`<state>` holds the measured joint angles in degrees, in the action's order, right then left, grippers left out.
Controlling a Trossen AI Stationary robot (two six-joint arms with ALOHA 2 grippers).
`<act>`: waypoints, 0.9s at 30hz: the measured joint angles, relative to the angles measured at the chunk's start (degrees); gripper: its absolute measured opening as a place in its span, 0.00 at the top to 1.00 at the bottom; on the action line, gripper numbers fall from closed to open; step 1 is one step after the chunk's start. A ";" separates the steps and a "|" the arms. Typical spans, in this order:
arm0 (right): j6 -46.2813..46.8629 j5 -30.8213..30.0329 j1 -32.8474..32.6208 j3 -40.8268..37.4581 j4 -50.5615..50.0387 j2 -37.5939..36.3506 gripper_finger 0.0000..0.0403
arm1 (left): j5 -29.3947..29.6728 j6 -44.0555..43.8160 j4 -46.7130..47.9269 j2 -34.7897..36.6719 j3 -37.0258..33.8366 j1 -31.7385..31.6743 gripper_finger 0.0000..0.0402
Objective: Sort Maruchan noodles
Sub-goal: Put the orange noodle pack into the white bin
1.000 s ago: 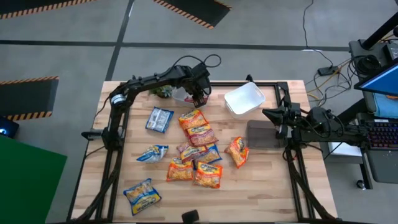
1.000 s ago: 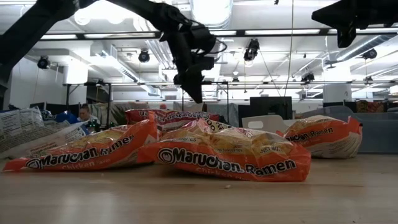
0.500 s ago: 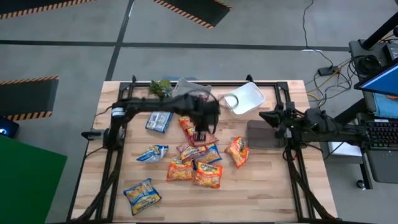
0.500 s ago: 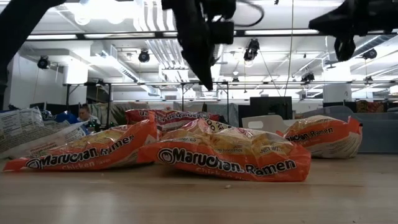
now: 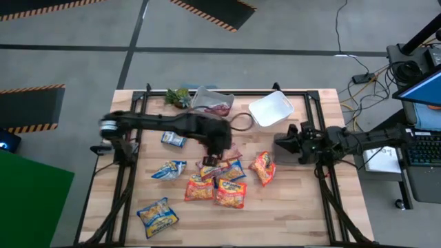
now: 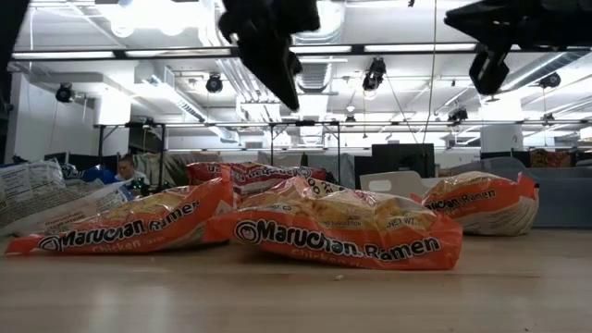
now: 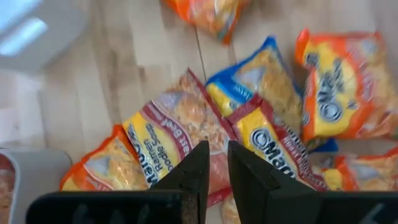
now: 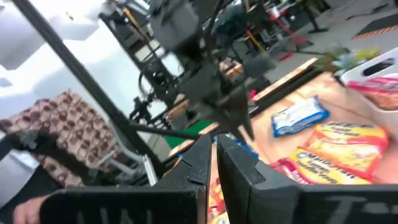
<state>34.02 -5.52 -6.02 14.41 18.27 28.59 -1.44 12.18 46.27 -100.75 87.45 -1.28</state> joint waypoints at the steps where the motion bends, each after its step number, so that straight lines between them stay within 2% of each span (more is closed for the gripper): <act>1: 0.05 0.00 -0.41 0.45 0.08 1.14 0.96 | -0.01 -0.55 -3.15 2.53 -2.75 0.00 0.90; 8: 2.25 -0.02 -0.99 6.20 0.06 9.16 0.96 | 1.44 -2.08 -21.58 18.83 -18.84 0.01 0.90; 13: 2.19 1.92 -0.99 12.24 -0.31 15.52 0.96 | 4.19 -0.94 -33.18 27.64 -27.50 0.00 0.90; 16: 3.03 3.24 -1.01 16.69 -6.91 19.28 0.96 | 6.44 -0.83 -37.36 31.94 -31.19 -0.01 0.90; 20: 8.34 3.18 -0.99 23.97 -18.01 23.69 0.96 | 9.86 -0.90 -38.24 36.29 -33.81 -0.02 0.90; 27: 16.46 6.19 -0.99 36.56 -38.97 31.30 0.96 | 10.04 -1.99 -40.38 39.29 -36.68 -0.02 0.90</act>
<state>50.48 0.67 -7.01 50.97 -20.70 59.89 8.60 10.19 5.88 -61.46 50.77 -1.30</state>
